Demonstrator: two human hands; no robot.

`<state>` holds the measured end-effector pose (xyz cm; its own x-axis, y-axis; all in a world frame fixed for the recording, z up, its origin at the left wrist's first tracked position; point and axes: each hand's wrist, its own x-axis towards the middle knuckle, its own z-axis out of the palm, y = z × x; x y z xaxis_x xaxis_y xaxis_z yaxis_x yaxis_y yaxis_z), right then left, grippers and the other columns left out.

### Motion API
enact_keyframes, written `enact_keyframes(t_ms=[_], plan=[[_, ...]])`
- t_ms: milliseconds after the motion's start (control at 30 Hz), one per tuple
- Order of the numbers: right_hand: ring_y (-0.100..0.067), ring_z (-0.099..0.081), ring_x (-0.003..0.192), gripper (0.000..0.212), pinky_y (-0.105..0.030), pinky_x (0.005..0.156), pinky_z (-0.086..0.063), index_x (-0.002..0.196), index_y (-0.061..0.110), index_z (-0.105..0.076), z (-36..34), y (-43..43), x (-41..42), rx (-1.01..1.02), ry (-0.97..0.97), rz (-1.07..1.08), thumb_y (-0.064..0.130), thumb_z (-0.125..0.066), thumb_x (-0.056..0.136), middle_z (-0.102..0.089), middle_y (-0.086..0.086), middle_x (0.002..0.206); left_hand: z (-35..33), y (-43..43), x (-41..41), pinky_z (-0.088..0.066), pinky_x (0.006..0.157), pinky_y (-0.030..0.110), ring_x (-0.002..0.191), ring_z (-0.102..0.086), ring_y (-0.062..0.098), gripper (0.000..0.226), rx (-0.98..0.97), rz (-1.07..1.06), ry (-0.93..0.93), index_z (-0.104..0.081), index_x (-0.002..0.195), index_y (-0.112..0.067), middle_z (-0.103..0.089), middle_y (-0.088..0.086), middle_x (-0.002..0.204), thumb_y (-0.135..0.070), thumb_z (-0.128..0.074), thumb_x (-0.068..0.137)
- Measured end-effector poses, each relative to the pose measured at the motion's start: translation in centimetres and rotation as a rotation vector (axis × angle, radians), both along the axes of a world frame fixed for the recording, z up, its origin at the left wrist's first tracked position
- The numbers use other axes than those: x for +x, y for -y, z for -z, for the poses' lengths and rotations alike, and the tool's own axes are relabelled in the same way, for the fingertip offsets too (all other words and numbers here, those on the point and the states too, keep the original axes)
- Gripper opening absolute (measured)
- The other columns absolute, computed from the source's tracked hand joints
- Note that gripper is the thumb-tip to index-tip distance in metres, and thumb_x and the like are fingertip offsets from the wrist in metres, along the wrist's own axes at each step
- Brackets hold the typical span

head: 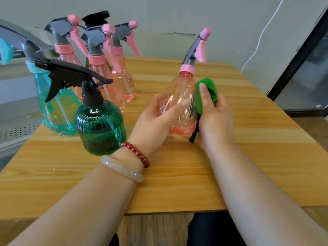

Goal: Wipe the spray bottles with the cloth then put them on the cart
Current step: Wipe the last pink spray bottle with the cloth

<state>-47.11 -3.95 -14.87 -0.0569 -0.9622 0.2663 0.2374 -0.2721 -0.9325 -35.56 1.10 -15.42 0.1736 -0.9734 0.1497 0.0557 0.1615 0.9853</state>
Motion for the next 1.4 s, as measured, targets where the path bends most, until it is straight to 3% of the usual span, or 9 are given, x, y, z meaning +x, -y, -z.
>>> enact_keyframes(t_ms=[167, 267, 467, 600, 767, 900, 1033, 1167, 1400], plan=[[-0.015, -0.064, 0.108, 0.046, -0.032, 0.088, -0.053, 0.122, 0.039, -0.056, 0.4, -0.4, 0.4, -0.130, -0.060, -0.445, 0.025, -0.071, 0.081, -0.064, 0.001, 0.123, -0.4, 0.2, 0.7, -0.059, 0.073, 0.035, 0.101, -0.072, 0.025, 0.059, -0.050, 0.025, -0.347, -0.055, 0.136, -0.012, -0.072, 0.008, 0.117, -0.041, -0.065, 0.086], [-0.010, -0.066, 0.103, 0.053, -0.028, 0.085, -0.053, 0.121, 0.037, -0.055, 0.1, -0.7, 0.5, -0.130, -0.047, -0.463, 0.026, -0.079, 0.076, -0.066, 0.005, 0.115, -0.3, 0.2, 1.2, -0.058, 0.085, 0.042, 0.111, -0.068, 0.029, 0.053, -0.074, 0.069, -0.337, -0.059, 0.133, -0.011, -0.069, 0.012, 0.123, -0.038, -0.059, 0.087], [-0.025, -0.068, 0.084, 0.014, -0.057, 0.086, -0.054, 0.088, 0.029, -0.072, 0.1, 0.0, -0.2, 0.011, 0.020, -0.087, 0.042, -0.069, 0.083, -0.072, -0.004, 0.089, 0.7, 0.9, 0.6, -0.042, 0.103, 0.064, 0.119, -0.063, 0.031, 0.061, -0.025, 0.078, -0.207, -0.063, 0.130, -0.024, -0.068, 0.006, 0.126, -0.051, -0.073, 0.075], [-0.026, -0.067, 0.094, 0.014, -0.061, 0.094, -0.050, 0.090, 0.037, -0.073, 0.4, 0.2, 0.1, -0.009, 0.014, -0.148, 0.048, -0.069, 0.083, -0.072, -0.003, 0.097, 0.7, 1.0, 0.5, -0.048, 0.100, 0.058, 0.110, -0.067, 0.029, 0.059, -0.042, 0.026, -0.257, -0.062, 0.130, -0.015, -0.071, 0.010, 0.119, -0.046, -0.070, 0.080], [0.000, -0.060, 0.112, 0.054, -0.022, 0.092, -0.049, 0.127, 0.040, -0.047, 0.5, -1.0, 1.0, -0.178, -0.171, -0.395, 0.037, -0.073, 0.079, -0.061, 0.011, 0.122, 0.2, 1.0, 1.2, -0.054, 0.093, 0.051, 0.115, -0.066, 0.030, 0.065, -0.111, -0.019, -0.519, -0.032, 0.152, -0.019, -0.063, 0.012, 0.133, -0.032, -0.060, 0.095], [-0.002, -0.063, 0.108, 0.026, -0.028, 0.096, -0.050, 0.113, 0.045, -0.060, 0.5, -1.0, 0.9, -0.159, -0.251, -0.082, 0.050, -0.060, 0.087, -0.069, 0.014, 0.112, 0.6, 1.2, 0.9, -0.050, 0.098, 0.057, 0.121, -0.062, 0.031, 0.076, -0.098, 0.085, -0.424, -0.030, 0.153, -0.026, -0.056, 0.012, 0.141, -0.035, -0.068, 0.088], [0.016, -0.056, 0.102, 0.023, -0.006, 0.089, -0.040, 0.120, 0.027, -0.060, 0.4, -1.7, 0.8, -0.266, -0.378, 0.109, 0.033, -0.048, 0.102, -0.063, 0.023, 0.111, 0.4, 1.3, 0.2, -0.053, 0.096, 0.051, 0.118, -0.064, 0.026, 0.075, -0.108, 0.032, -0.442, -0.031, 0.152, -0.028, -0.058, 0.010, 0.138, -0.035, -0.066, 0.086], [-0.022, -0.026, 0.147, 0.037, -0.035, 0.121, -0.023, 0.136, 0.021, -0.049, 1.3, -2.1, 1.6, -0.773, -0.649, 0.009, 0.023, -0.049, 0.099, -0.035, -0.001, 0.151, 0.6, 1.1, 0.9, -0.042, 0.108, 0.023, 0.135, -0.046, 0.006, 0.070, -0.085, -0.005, -0.383, -0.031, 0.153, -0.021, -0.042, 0.004, 0.154, -0.063, -0.038, 0.098], [0.009, -0.042, 0.122, 0.037, -0.001, 0.099, -0.028, 0.140, 0.026, -0.041, 1.2, -1.9, 2.2, -0.333, -0.412, 0.065, 0.030, -0.033, 0.104, -0.049, 0.013, 0.131, 0.1, 1.3, 0.6, -0.058, 0.077, 0.028, 0.105, -0.071, 0.024, 0.049, -0.073, 0.027, -0.435, -0.045, 0.141, -0.006, -0.069, 0.016, 0.122, -0.038, -0.040, 0.104]])
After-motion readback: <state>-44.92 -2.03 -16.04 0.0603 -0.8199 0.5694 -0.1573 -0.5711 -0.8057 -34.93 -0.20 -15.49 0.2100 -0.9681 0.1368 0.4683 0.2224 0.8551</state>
